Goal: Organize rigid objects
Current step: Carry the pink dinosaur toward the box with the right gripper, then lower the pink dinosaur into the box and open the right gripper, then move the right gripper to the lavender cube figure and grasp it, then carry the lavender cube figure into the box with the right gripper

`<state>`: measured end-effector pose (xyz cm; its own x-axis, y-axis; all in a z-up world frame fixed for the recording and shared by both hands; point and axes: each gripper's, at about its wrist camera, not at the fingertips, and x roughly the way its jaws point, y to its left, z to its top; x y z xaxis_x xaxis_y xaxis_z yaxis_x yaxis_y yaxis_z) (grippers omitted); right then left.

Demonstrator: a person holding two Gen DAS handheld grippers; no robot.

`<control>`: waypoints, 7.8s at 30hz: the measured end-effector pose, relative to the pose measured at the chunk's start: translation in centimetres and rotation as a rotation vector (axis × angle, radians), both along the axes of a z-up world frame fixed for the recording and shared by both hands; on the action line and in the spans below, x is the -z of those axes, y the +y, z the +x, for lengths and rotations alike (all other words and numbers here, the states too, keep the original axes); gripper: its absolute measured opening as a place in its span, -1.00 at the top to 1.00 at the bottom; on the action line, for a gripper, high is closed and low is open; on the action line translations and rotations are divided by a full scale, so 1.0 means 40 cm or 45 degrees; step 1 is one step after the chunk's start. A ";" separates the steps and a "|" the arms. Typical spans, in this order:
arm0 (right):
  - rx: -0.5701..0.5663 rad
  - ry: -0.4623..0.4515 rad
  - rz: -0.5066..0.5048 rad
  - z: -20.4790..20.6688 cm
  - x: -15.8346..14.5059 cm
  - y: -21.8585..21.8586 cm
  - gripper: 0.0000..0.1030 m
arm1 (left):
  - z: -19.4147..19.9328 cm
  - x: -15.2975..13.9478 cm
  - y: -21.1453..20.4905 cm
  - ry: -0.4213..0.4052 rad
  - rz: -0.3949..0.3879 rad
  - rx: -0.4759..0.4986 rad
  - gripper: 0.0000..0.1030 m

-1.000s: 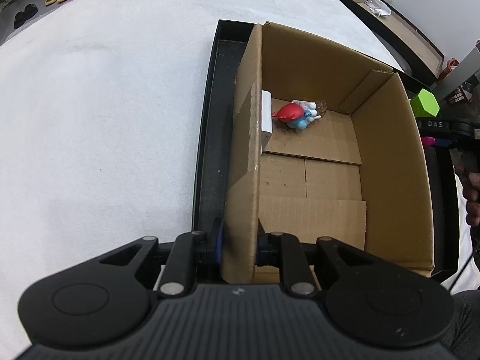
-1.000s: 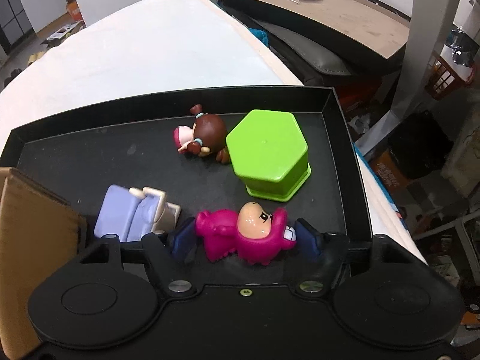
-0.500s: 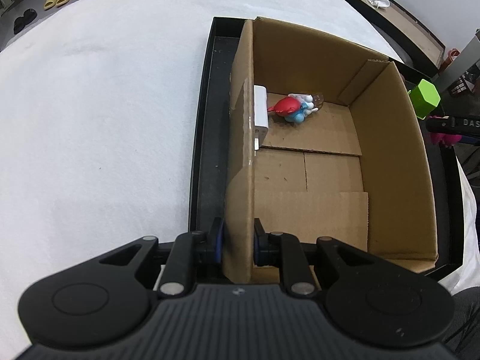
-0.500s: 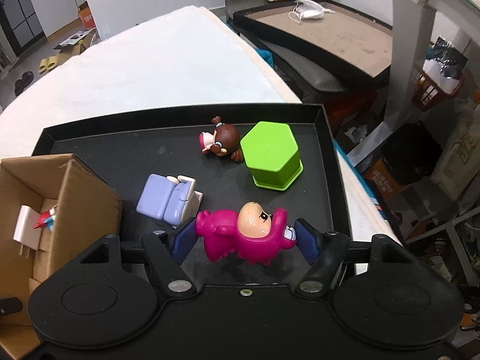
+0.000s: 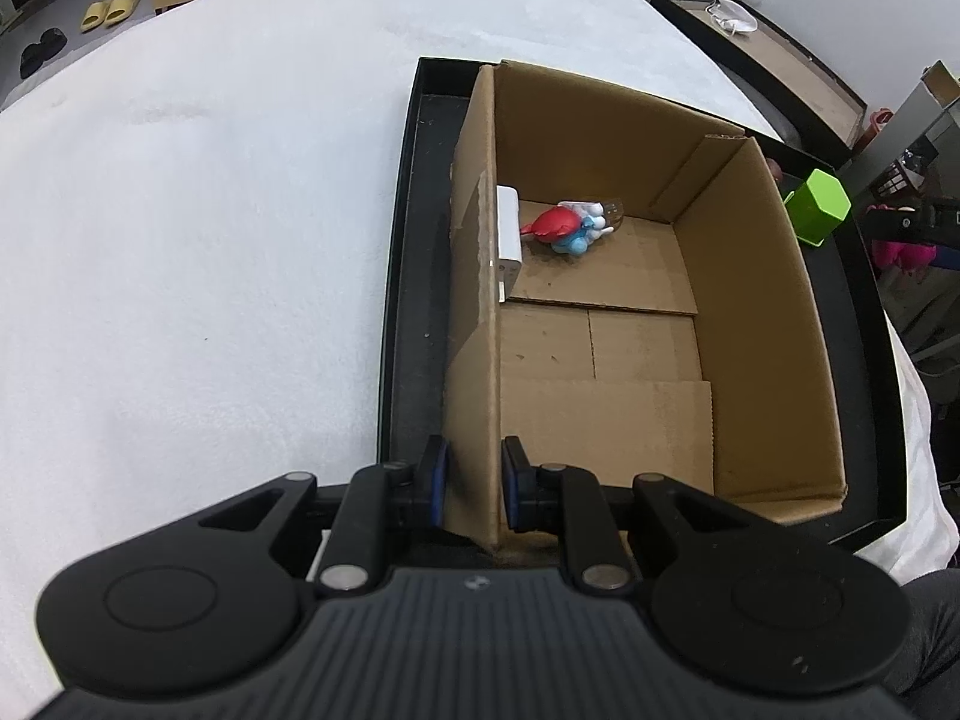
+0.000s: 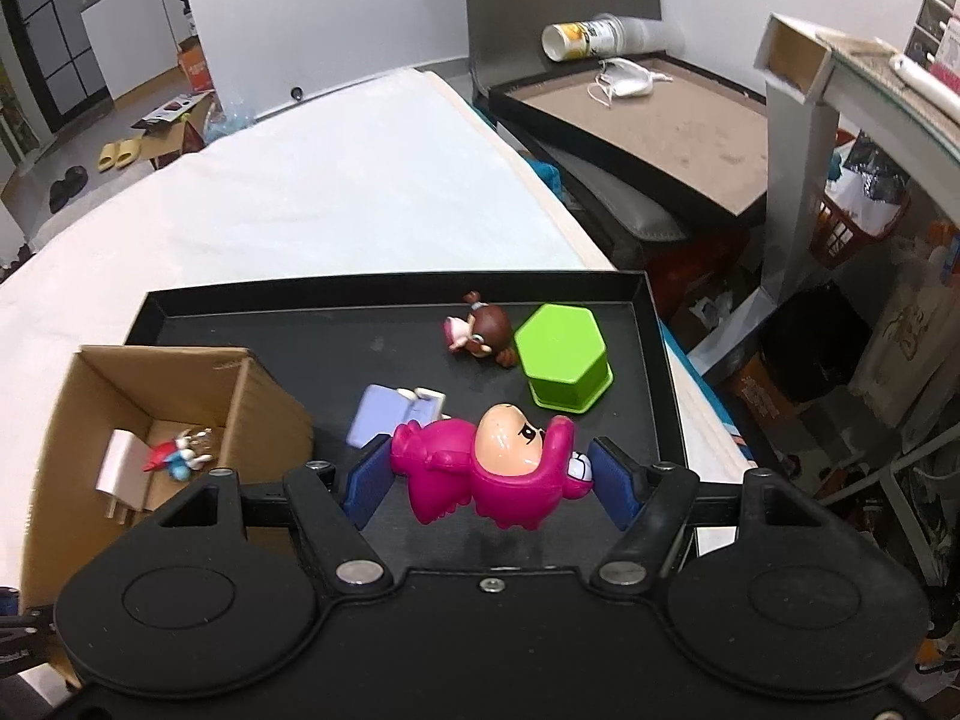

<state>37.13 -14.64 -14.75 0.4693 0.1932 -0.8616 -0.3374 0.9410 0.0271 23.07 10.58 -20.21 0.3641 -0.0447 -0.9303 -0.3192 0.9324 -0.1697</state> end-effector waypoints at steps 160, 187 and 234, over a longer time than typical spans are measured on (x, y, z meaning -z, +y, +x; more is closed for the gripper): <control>-0.017 0.145 0.069 0.049 -0.010 0.085 0.16 | -0.006 0.015 0.012 -0.022 -0.058 0.020 0.64; -0.231 0.081 0.166 -0.064 -0.135 0.251 0.16 | -0.018 0.006 0.025 -0.051 -0.089 0.017 0.64; -0.111 0.382 0.239 -0.157 0.100 0.382 0.15 | -0.032 0.013 0.055 -0.079 -0.156 0.008 0.62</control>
<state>30.84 0.66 -18.74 0.1761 0.3895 -0.9041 -0.3669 0.8782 0.3069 21.80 12.76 -20.72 0.4200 -0.1588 -0.8935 -0.2989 0.9054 -0.3014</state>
